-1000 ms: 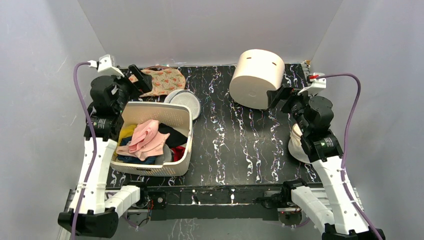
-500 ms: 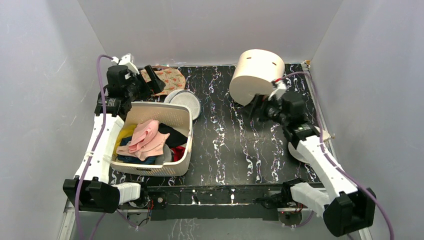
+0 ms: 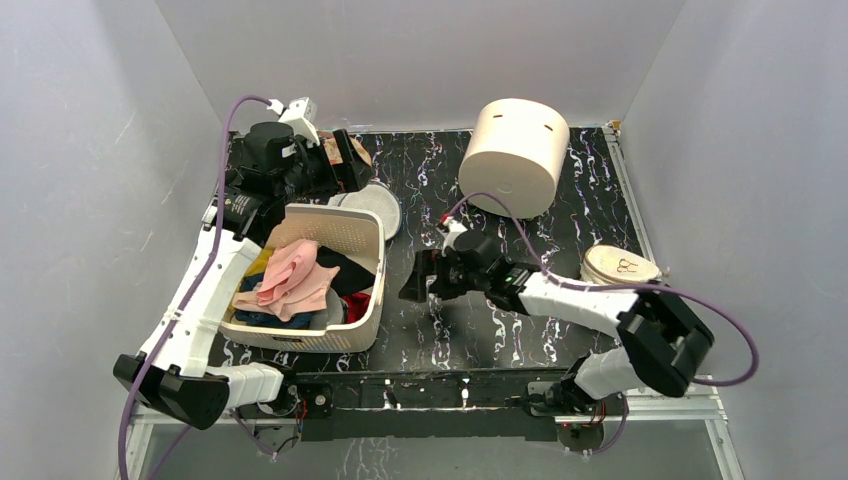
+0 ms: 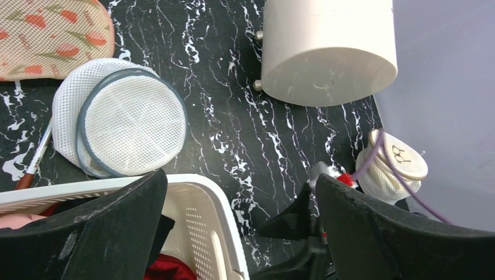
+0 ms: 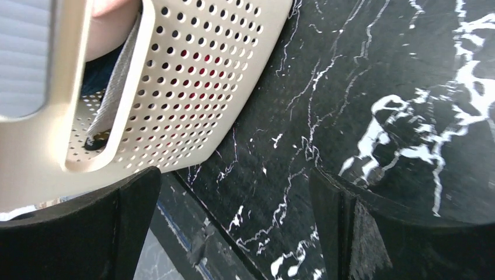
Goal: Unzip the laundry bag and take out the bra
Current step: Move the bin to the center of the board.
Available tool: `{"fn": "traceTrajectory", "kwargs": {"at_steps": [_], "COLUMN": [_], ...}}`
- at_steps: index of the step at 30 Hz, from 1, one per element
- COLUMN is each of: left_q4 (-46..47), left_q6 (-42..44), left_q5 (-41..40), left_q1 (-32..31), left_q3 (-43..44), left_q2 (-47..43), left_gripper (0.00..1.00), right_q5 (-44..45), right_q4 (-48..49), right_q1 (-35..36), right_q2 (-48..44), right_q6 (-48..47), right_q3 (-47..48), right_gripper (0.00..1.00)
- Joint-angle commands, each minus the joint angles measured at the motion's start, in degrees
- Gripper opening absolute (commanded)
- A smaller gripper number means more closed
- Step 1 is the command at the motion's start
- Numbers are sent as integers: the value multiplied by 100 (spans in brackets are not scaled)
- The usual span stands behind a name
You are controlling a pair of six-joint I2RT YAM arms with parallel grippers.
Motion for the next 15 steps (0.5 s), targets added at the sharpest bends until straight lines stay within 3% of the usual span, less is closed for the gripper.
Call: {"fn": "traceTrajectory", "kwargs": {"at_steps": [1,8,15], "left_q4": [-171,-63,-73], "left_q6": [-52,-124,-157], "left_q5": [-29,84,135], "left_q1": [-123,-188,-319], "left_q3": [243,258,293], "left_q2": [-37,-22,-26], "left_gripper": [98,98,98], "right_q5": [516,1467,1401], "right_q4": [1255,2592,3260], "right_q1": [489,1298,1634], "right_q2": [522,1463,2760], "right_q6": [543,921,1424], "right_q3": [198,565,1637], "right_gripper": [98,98,98]}}
